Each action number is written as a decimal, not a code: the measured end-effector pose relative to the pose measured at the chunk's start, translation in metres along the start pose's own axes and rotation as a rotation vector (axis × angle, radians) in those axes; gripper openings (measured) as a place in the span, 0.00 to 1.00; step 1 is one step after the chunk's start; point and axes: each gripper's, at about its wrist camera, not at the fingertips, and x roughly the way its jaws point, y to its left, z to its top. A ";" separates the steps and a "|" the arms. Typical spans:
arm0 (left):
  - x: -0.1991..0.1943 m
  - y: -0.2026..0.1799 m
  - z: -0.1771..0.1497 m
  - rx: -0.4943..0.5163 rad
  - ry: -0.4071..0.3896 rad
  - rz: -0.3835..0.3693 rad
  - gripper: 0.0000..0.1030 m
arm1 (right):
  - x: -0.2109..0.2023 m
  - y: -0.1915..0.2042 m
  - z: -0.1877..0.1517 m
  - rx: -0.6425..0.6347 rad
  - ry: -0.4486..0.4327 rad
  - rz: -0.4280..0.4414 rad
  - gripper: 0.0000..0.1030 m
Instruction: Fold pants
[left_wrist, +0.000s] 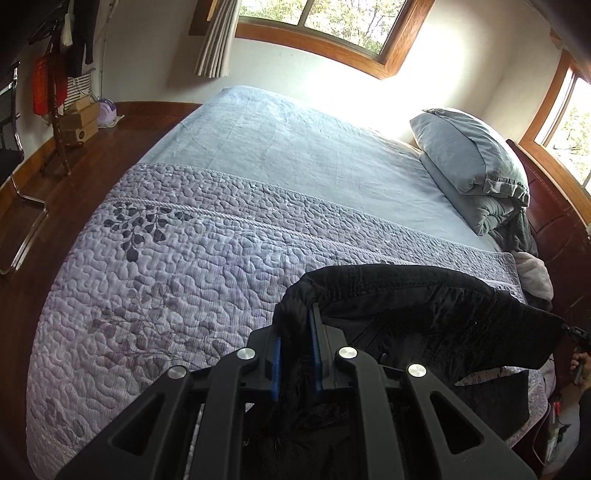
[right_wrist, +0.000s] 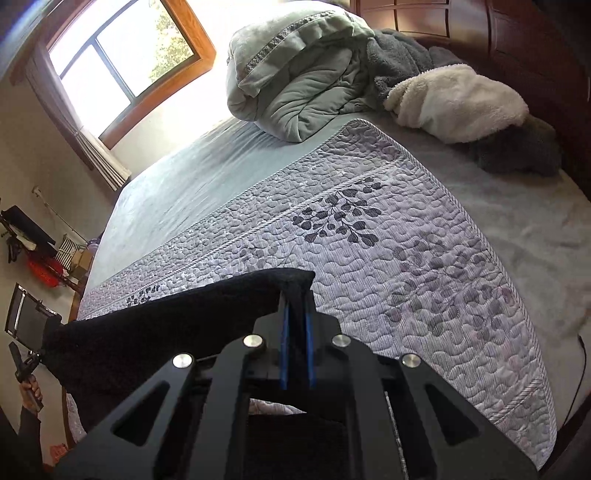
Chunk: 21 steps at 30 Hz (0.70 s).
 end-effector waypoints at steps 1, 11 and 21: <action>-0.002 0.000 -0.003 -0.003 -0.002 -0.003 0.12 | -0.002 -0.002 -0.005 0.004 -0.004 -0.001 0.06; -0.024 0.008 -0.033 -0.020 -0.015 -0.004 0.12 | -0.027 -0.018 -0.048 0.047 -0.039 0.007 0.06; -0.047 0.018 -0.066 -0.038 -0.028 -0.001 0.12 | -0.054 -0.019 -0.086 0.049 -0.071 0.019 0.06</action>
